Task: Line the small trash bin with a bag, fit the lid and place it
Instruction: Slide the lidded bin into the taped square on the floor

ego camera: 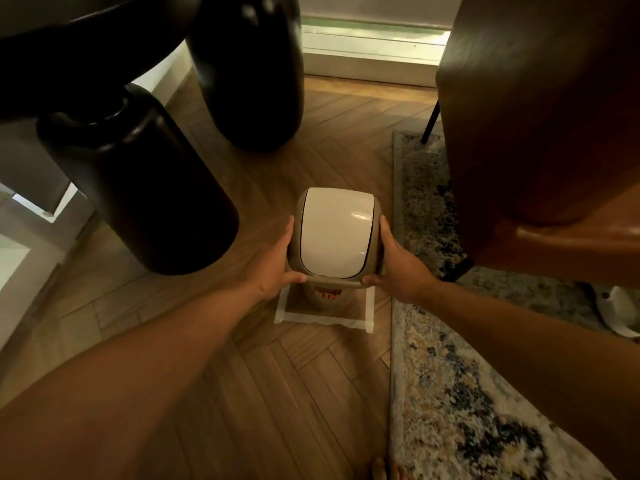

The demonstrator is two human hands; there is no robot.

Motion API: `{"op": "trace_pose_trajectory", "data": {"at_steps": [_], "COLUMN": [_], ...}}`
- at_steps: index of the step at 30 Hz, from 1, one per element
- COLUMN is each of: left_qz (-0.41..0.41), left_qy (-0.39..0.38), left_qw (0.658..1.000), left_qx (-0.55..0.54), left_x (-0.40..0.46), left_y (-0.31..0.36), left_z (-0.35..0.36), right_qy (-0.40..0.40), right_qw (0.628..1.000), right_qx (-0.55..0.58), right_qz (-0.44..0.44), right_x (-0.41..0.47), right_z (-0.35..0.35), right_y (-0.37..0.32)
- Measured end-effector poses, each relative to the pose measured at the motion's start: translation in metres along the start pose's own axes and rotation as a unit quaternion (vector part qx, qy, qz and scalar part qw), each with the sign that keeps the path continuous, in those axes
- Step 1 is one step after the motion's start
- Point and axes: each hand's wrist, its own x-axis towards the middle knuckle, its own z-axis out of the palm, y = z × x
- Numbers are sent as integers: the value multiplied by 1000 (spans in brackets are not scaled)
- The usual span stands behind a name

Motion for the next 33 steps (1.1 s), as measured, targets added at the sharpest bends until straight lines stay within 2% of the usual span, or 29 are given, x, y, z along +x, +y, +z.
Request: {"op": "trace_pose_trajectory", "data": {"at_steps": [4, 33], "left_qz": [-2, 8], "left_qy": [4, 19], "left_qw": [1000, 1000], "left_qx": [-2, 2], "left_x": [-2, 20], "left_y": [-4, 1], "left_z": [0, -10], "right_qy": [-21, -30], "right_qw": [1000, 999], "right_qx": [-9, -37], "right_qz": [-4, 7], "right_x": [3, 28], "right_z": [-5, -12], "right_y": [1, 0]}}
